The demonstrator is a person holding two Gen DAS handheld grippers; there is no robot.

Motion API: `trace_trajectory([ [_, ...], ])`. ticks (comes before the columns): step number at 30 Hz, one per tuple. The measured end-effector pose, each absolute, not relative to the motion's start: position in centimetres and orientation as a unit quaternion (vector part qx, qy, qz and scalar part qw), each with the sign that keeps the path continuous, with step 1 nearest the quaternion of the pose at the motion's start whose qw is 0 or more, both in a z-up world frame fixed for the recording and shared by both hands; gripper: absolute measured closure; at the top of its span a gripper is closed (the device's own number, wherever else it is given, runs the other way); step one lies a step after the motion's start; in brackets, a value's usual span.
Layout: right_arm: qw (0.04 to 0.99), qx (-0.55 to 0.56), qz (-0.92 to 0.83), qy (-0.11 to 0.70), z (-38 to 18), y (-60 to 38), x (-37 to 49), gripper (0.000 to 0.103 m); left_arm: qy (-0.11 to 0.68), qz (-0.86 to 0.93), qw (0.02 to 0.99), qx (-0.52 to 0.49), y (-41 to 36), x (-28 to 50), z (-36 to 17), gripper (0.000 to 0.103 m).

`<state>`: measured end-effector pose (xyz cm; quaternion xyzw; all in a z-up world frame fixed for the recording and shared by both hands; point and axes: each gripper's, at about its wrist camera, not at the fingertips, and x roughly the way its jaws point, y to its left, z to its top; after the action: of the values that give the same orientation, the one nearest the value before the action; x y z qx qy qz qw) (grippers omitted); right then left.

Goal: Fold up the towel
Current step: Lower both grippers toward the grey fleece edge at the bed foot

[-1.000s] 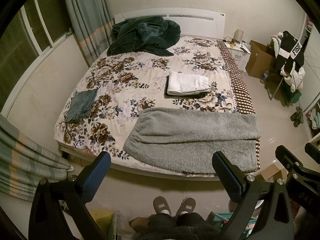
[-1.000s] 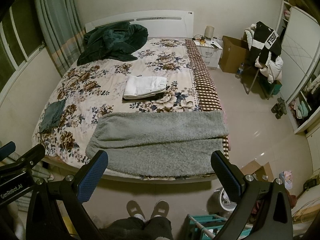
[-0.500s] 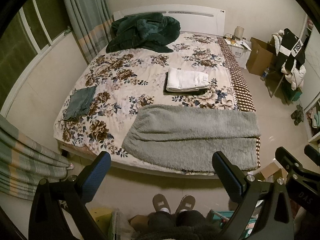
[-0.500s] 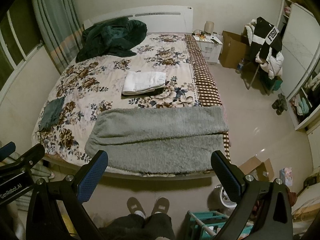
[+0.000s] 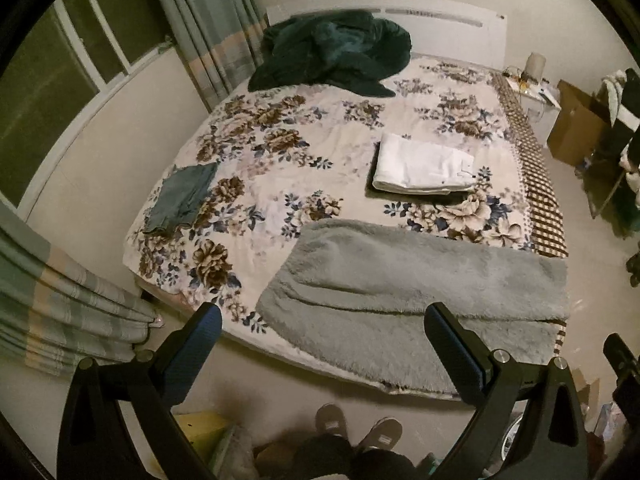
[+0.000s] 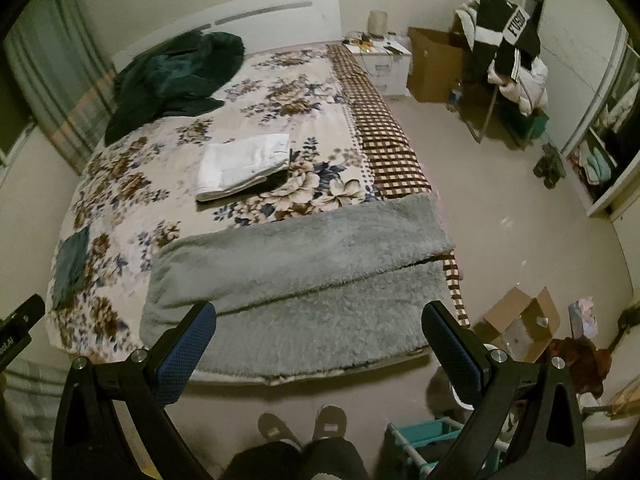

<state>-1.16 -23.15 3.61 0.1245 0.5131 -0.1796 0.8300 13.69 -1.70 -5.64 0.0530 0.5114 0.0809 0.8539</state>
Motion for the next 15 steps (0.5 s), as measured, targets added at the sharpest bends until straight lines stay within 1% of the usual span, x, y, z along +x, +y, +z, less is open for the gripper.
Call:
trace_trajectory([
  [9, 0.782, 0.145, -0.233, 0.56, -8.8, -28.5, 11.6, 0.0, 0.549, 0.1, 0.827, 0.066, -1.4, 24.2, -13.7, 0.0],
  [15, 0.732, 0.183, -0.277, 0.595, -19.0, -31.8, 20.5, 0.0, 0.596, 0.114, 0.793, 0.045, 0.3, 33.3, -21.8, 0.0],
])
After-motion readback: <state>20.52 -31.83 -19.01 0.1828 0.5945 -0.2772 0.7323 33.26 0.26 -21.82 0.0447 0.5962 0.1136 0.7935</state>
